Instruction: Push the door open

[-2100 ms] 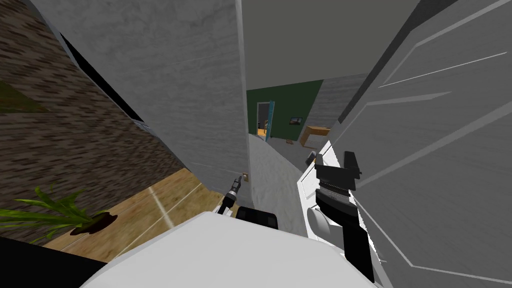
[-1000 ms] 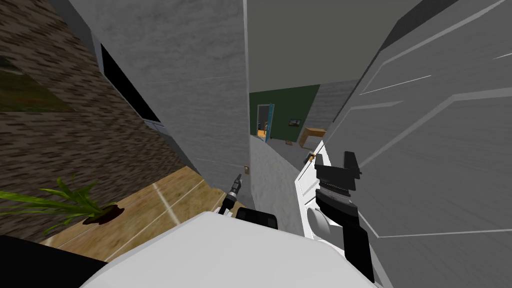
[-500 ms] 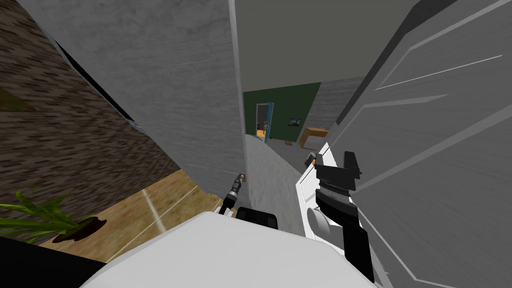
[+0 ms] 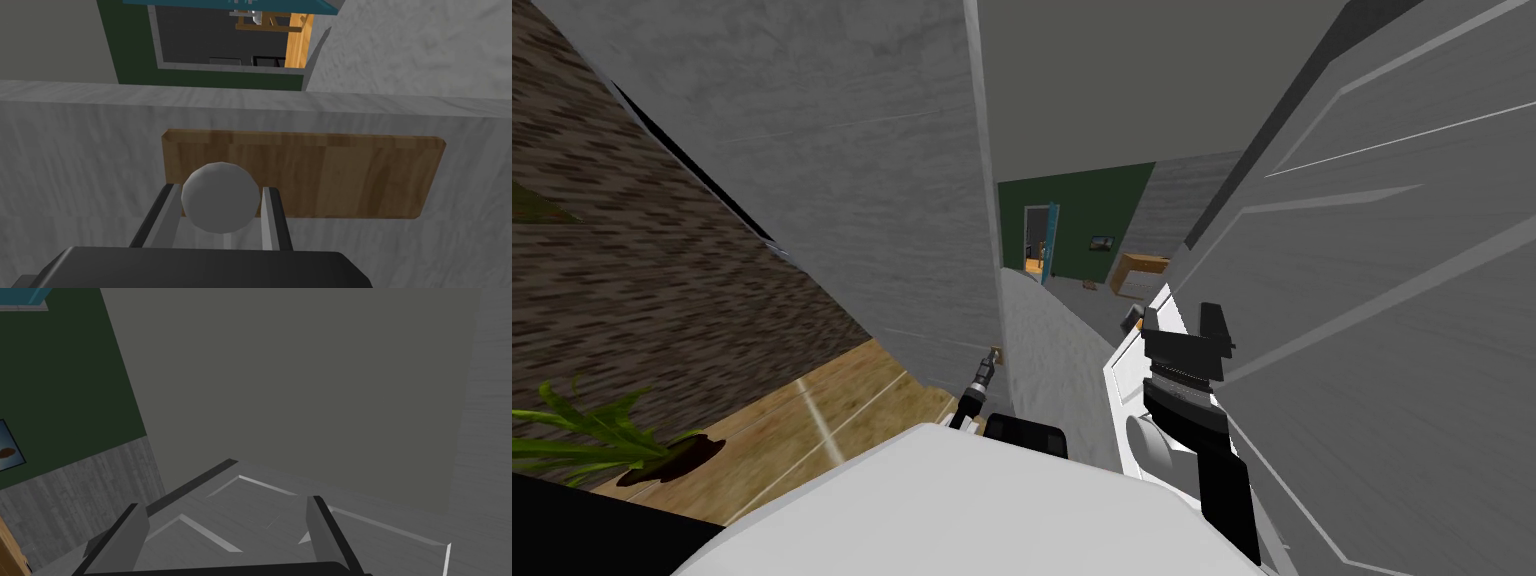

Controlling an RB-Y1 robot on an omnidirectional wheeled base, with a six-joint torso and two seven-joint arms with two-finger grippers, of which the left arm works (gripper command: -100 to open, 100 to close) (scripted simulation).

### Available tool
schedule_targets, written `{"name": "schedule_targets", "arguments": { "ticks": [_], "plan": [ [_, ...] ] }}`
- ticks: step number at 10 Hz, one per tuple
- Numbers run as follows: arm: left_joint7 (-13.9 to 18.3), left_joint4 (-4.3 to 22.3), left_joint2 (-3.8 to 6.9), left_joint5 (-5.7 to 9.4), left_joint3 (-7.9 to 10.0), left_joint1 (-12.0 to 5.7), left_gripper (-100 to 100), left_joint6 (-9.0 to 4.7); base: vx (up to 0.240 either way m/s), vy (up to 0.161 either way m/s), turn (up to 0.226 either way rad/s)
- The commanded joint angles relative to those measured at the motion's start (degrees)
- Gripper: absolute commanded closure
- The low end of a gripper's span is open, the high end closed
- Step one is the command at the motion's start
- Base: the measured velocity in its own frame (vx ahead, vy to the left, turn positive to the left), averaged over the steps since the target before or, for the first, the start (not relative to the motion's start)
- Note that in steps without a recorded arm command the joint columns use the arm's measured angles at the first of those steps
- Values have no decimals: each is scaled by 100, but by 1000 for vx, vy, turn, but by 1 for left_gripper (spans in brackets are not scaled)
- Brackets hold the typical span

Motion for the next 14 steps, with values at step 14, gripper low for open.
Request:
{"name": "schedule_targets", "arguments": {
  "ticks": [14],
  "plan": [
    [-183,164,174,325,714,-174,100,46,143,-42,49]
  ]
}}
